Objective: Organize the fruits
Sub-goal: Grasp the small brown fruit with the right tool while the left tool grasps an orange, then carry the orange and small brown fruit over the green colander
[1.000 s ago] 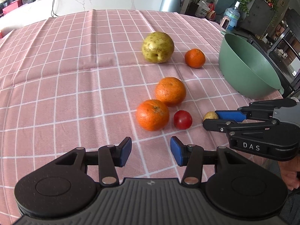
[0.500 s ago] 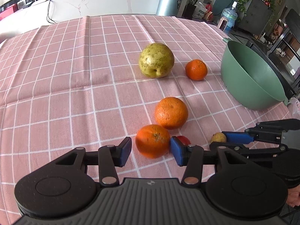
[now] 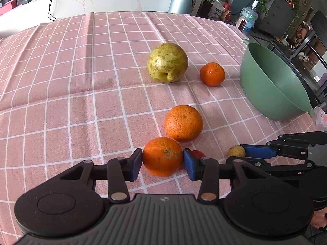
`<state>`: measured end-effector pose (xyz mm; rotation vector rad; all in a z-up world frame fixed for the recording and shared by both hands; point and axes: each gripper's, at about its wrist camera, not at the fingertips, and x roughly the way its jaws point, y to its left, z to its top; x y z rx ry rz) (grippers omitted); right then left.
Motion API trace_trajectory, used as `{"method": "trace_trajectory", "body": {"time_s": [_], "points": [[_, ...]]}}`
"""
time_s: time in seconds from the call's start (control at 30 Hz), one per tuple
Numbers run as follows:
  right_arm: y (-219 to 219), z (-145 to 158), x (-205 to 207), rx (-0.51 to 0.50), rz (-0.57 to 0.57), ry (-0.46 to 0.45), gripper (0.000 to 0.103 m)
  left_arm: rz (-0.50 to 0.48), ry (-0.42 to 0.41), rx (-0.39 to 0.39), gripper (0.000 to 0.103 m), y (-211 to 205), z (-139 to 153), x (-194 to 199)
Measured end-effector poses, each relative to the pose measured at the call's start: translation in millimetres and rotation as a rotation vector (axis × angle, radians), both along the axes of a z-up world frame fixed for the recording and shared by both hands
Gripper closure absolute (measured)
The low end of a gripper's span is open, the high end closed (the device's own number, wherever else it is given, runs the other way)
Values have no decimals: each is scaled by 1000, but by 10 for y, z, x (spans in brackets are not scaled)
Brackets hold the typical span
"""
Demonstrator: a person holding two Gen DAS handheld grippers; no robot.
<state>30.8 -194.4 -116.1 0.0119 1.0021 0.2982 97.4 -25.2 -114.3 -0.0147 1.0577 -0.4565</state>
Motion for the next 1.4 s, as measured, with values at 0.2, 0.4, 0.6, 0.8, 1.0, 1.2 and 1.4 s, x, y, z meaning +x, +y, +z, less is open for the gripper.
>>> {"method": "trace_trajectory", "body": {"time_s": [0.2, 0.4, 0.6, 0.8, 1.0, 1.2, 1.4], "points": [[-41, 147, -89, 3, -5, -26, 82, -10, -23, -2, 54, -8, 178, -91], [-138, 304, -212, 7, -19, -59, 82, -34, -64, 12, 54, -127, 388, -202], [-286, 446, -351, 19, -36, -89, 82, -70, -99, 27, 54, -339, 533, -307], [-530, 597, -438, 22, -68, -113, 82, -124, -108, 34, 54, -649, 591, -345], [-847, 704, -435, 16, -117, -140, 82, -198, -135, 18, 54, -1062, 692, -310], [-1178, 791, -354, -3, -144, -164, 82, -263, -155, 7, 54, -1483, 766, -216], [-1507, 812, -163, -37, -170, -173, 82, -311, -159, -2, 54, -1874, 776, -114]]}}
